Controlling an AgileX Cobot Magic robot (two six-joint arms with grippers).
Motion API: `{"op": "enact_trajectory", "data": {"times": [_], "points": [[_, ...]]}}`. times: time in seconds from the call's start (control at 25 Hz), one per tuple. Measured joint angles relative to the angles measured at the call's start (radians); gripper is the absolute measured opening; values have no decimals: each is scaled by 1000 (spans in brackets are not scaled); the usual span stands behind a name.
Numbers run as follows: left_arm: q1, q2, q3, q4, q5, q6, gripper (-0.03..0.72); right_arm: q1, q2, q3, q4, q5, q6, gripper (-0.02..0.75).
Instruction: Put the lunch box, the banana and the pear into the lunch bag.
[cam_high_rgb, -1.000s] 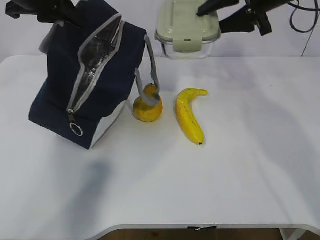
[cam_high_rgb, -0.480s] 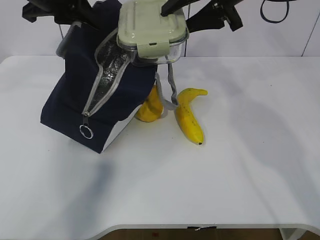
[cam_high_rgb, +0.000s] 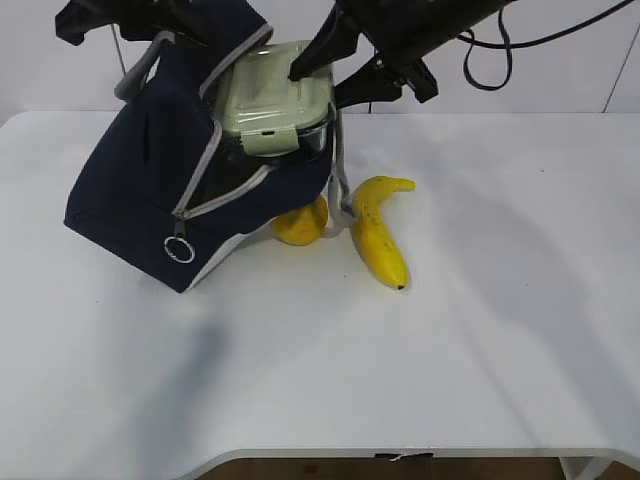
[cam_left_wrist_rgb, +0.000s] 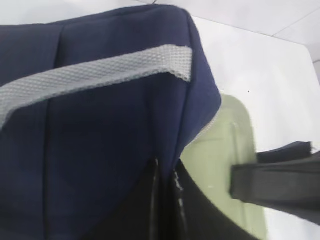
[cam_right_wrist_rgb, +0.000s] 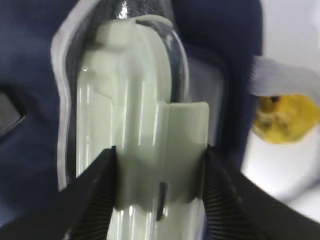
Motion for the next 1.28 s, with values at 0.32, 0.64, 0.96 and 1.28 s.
{"op": "enact_trajectory", "data": {"times": [0.32,0.64,0.96,1.28], "points": [[0,0,0,-30,-18,-2,-5,103,50,0,6,-145,-20,396],[0,0,0,-32,-27,-2,-5,152,67,0,47,-240,-182,396],[0,0,0,-38,-28,-2,-5,164,147,0,245,-262,-303,396],[0,0,0,-46,-29,-2,-5,193,155,0,310,-291,-437,404]]}}
